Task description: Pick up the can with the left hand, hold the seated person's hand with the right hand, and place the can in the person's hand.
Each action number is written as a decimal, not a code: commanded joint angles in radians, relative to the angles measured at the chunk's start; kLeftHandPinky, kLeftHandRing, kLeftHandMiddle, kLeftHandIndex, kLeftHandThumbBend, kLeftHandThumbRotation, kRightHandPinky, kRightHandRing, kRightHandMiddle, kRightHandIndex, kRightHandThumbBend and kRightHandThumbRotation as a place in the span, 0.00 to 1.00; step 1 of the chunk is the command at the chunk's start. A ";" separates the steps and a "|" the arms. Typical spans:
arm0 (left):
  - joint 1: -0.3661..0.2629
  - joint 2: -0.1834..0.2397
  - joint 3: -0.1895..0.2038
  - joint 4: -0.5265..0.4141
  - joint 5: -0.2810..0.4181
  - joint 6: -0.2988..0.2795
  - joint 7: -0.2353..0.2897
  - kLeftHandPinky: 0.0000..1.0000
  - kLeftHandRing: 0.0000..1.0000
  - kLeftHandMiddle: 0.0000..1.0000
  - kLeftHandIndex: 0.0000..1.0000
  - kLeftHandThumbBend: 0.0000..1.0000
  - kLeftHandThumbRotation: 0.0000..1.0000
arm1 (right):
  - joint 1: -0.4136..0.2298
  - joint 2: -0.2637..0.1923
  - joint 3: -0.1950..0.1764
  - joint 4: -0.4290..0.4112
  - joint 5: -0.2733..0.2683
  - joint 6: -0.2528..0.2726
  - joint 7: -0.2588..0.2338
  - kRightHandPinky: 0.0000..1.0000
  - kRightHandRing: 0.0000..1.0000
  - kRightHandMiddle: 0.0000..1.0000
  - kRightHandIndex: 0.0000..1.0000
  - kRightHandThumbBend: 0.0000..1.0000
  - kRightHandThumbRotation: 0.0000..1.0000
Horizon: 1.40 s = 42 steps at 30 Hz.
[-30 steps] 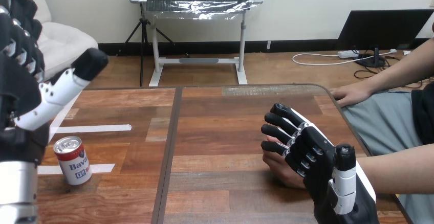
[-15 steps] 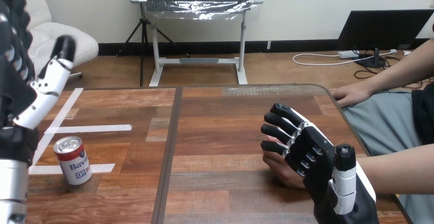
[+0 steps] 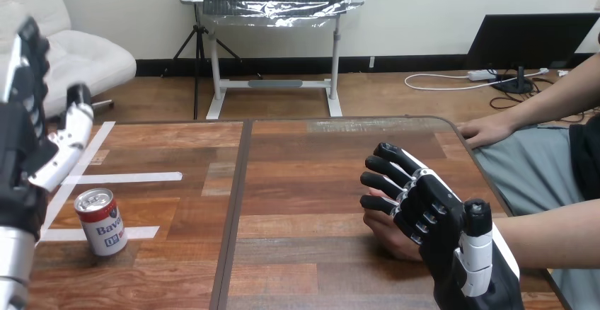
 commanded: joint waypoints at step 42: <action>-0.159 0.106 0.002 0.440 0.041 -0.146 -0.055 1.00 1.00 1.00 1.00 0.60 0.00 | -0.066 -0.006 -0.023 -0.011 0.010 -0.032 0.034 0.80 0.86 0.88 0.88 0.96 1.00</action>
